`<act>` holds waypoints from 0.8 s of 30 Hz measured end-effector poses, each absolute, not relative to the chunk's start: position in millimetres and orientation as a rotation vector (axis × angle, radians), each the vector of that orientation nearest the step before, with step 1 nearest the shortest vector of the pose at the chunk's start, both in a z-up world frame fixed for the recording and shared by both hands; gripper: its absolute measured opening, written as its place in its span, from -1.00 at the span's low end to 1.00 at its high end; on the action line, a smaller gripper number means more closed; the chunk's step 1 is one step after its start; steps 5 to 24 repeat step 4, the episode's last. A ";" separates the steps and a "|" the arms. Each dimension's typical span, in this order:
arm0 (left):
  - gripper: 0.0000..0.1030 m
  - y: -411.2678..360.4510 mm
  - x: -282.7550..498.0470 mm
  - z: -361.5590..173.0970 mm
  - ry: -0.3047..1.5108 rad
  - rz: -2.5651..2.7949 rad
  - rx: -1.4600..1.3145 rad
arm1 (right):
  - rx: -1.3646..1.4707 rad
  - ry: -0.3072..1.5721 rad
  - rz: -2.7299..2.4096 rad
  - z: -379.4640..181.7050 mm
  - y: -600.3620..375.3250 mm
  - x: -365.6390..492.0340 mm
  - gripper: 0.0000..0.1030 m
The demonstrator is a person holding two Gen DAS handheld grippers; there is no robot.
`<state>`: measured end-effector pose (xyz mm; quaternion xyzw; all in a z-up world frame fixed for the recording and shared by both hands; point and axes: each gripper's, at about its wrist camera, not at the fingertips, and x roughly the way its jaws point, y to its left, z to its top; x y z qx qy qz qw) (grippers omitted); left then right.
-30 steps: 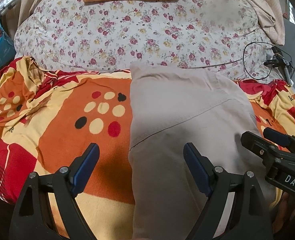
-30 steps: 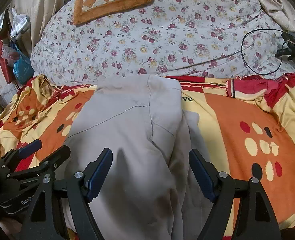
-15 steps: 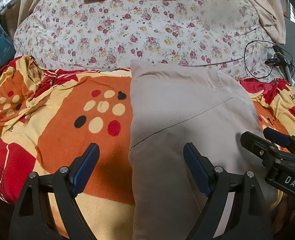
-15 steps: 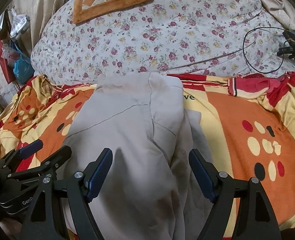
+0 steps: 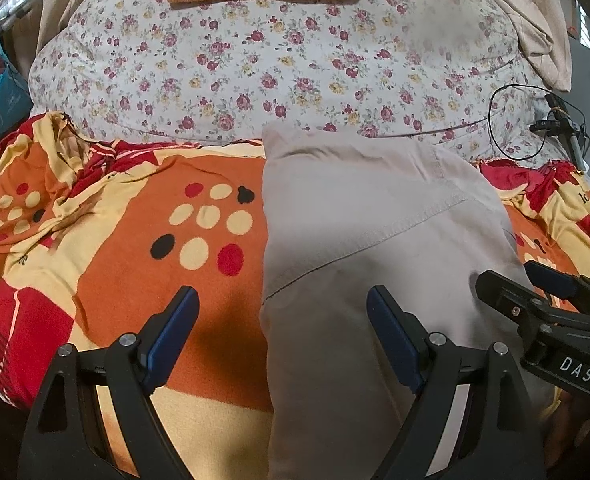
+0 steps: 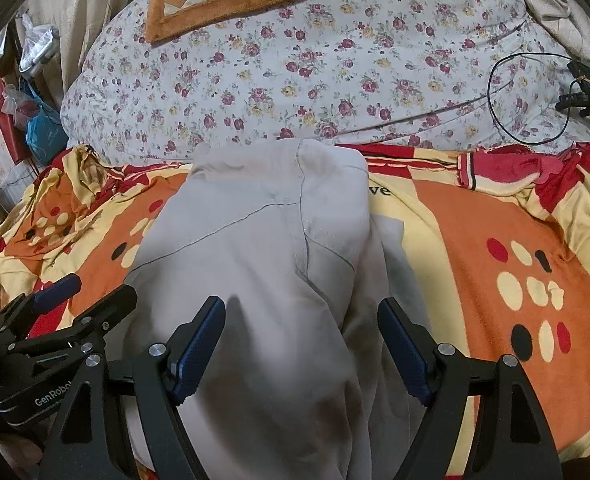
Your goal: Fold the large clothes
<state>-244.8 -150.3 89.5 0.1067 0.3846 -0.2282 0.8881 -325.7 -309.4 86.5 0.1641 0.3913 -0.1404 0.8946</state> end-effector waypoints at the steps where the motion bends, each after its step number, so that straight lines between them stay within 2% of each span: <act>1: 0.67 -150.1 -244.1 89.4 0.803 -0.476 0.220 | 0.340 0.811 -0.291 86.4 -309.4 -325.5 0.55; 24: 0.67 -147.8 -240.2 89.3 0.815 -0.482 0.211 | 0.339 0.813 -0.290 86.3 -309.4 -325.4 0.55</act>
